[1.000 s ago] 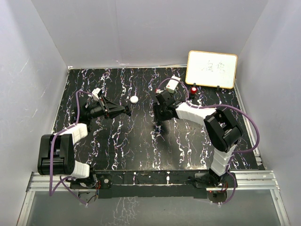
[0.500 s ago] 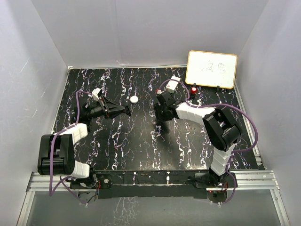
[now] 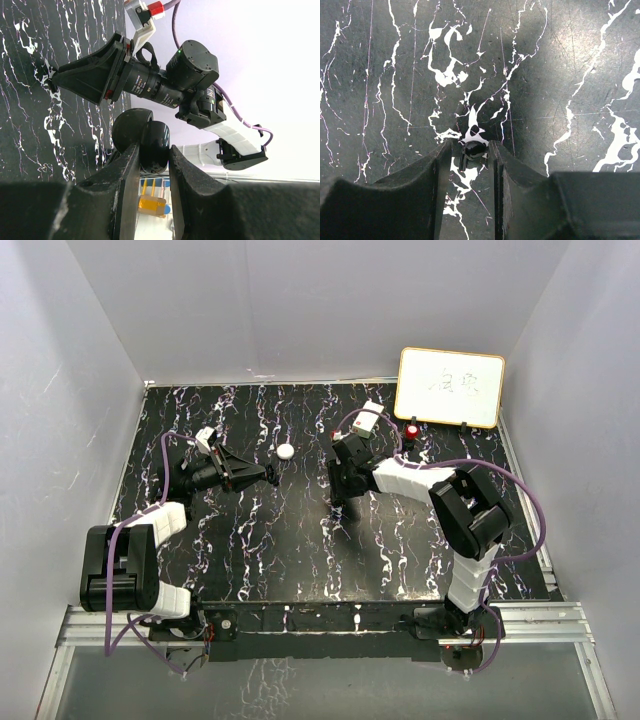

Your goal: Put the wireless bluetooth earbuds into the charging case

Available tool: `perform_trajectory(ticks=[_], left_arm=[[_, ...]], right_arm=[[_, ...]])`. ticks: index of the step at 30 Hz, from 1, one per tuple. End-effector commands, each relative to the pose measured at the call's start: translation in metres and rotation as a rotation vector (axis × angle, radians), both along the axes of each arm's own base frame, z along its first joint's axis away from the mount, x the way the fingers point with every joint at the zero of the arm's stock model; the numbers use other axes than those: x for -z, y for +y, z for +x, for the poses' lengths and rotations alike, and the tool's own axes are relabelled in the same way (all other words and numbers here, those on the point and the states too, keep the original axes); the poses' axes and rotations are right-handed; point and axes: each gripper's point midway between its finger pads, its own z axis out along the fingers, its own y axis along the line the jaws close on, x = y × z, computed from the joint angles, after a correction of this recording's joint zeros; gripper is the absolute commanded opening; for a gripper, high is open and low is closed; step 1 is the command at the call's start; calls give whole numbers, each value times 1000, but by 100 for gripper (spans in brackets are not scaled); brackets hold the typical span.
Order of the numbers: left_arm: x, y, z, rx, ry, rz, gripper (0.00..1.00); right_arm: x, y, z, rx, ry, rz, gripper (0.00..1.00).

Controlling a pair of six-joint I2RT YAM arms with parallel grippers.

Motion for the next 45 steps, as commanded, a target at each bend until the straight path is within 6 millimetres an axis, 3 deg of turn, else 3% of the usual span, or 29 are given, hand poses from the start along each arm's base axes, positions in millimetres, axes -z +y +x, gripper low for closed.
perform_trajectory(ticks=[1,19,34,39,45], left_arm=[[-13,-1,-5,15,-54,-3,0],[-13,-1,-4,16,-54,-4,0],[-13,-1,-3,16,-54,-3,0],[-13,0,-3,15,-54,-3,0],[-12,0,-3,13,-51,-3,0]], right_arm=[[4,2,4,7,-10,16,33],[11,-3,-1,2,17,-16,29],[11,-5,-1,-2,20,-29,16],[0,-4,5,13,-20,-14,12],[-34,2,18,29,-136,57,12]])
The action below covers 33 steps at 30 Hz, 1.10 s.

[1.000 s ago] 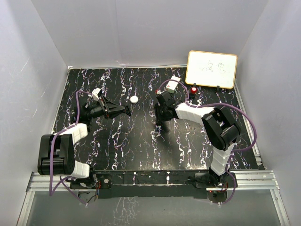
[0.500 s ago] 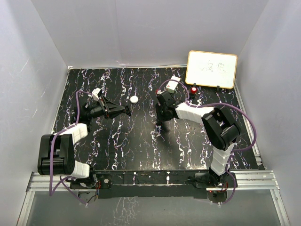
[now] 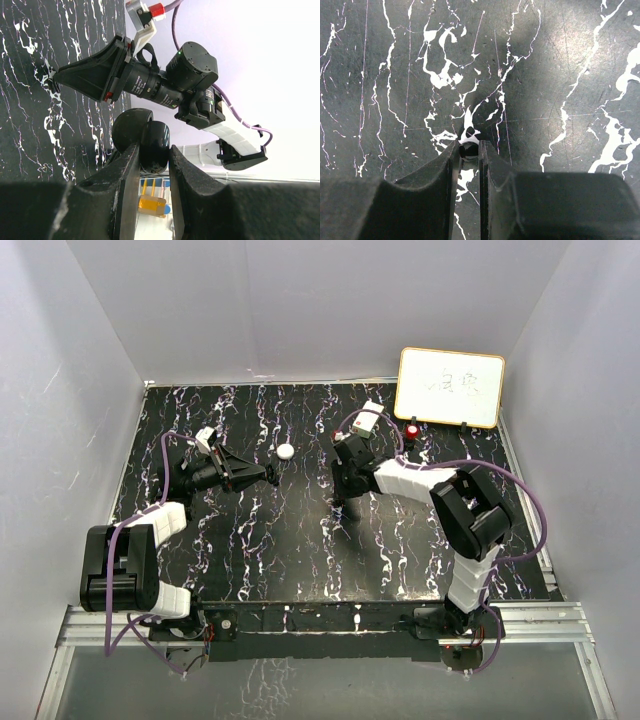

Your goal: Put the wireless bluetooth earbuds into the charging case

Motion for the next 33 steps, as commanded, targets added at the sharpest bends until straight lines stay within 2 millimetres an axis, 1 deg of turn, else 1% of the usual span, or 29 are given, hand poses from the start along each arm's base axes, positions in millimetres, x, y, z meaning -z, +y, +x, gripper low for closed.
perform_trajectory(ticks=[1,3,13,19,21,26,33], left_arm=[[-12,-1,-3,13,-52,-3,0],[-13,0,-4,13,-54,-3,0],[-11,-2,-3,7,-46,-2,0],[-14,-10,-3,15,-48,-6,0],[-15,-14,-3,20,-48,-7,0],[-16,-27,-3,30,-45,-12,0],[-9,-46,-3,37,-19,-22,0]], right_arm=[[-40,4,18,30,-151,70,12],[-58,4,23,38,-207,101,11],[-125,3,38,62,-445,210,9],[-172,2,38,71,-647,348,5],[-185,3,37,62,-705,386,5],[-205,7,33,20,-793,445,4],[-224,11,21,-37,-894,541,2]])
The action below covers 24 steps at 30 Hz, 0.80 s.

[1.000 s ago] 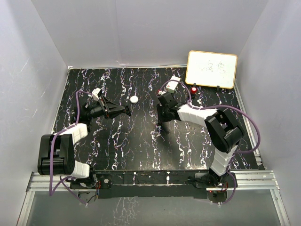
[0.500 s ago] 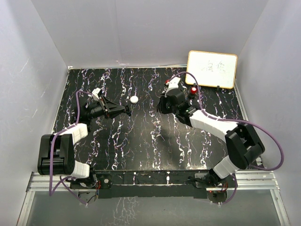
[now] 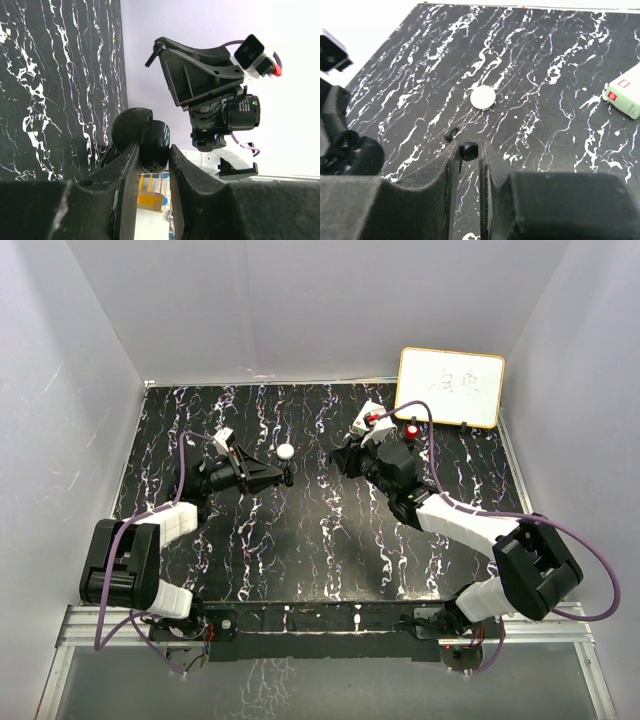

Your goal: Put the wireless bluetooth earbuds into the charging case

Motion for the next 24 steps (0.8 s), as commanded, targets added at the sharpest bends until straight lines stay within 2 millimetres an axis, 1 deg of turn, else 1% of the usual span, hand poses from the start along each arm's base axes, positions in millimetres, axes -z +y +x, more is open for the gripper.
perform_trajectory(ticks=[1,9,15,18,24], left_arm=[[-8,-12,5,-6,-28,-19,0],[-4,-22,8,0,-3,-45,0],[-6,-28,10,11,7,-68,0],[-7,-31,10,16,9,-70,0],[-8,-38,12,20,18,-65,0]], right_arm=[[-57,6,-5,-55,-217,121,2],[-75,9,-20,-123,-339,177,0],[-81,14,-29,-172,-412,209,0],[-87,16,-34,-183,-458,234,0],[-92,22,-42,-212,-518,231,0]])
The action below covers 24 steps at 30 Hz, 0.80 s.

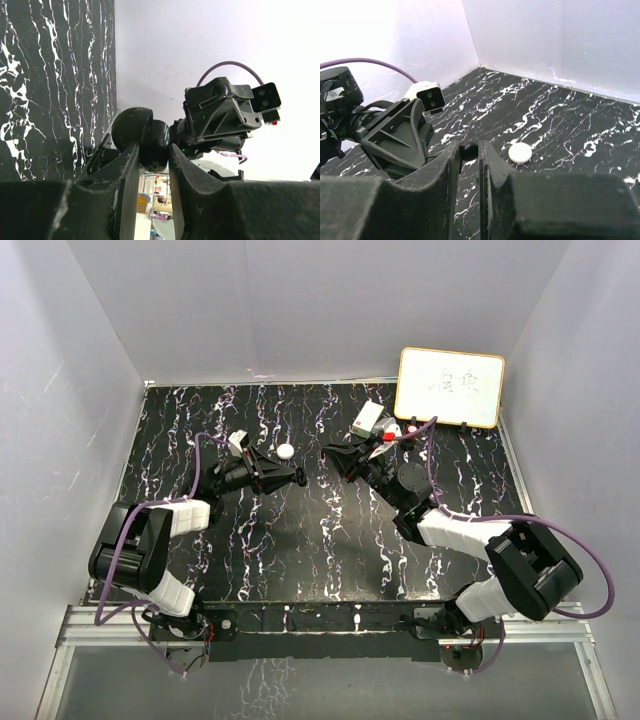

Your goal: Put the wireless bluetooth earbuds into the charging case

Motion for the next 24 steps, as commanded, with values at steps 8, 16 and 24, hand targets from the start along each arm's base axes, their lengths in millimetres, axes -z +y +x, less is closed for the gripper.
perform_trajectory(ticks=[8,16,24], left_arm=[[-25,-18,11,20,-54,-31,0],[-31,-25,12,31,-61,-47,0],[-37,-27,10,33,-72,-53,0]], right_arm=[[-33,10,-19,-53,-195,41,0],[-28,13,-24,-67,-217,24,0],[-22,15,-25,-76,-224,13,0]])
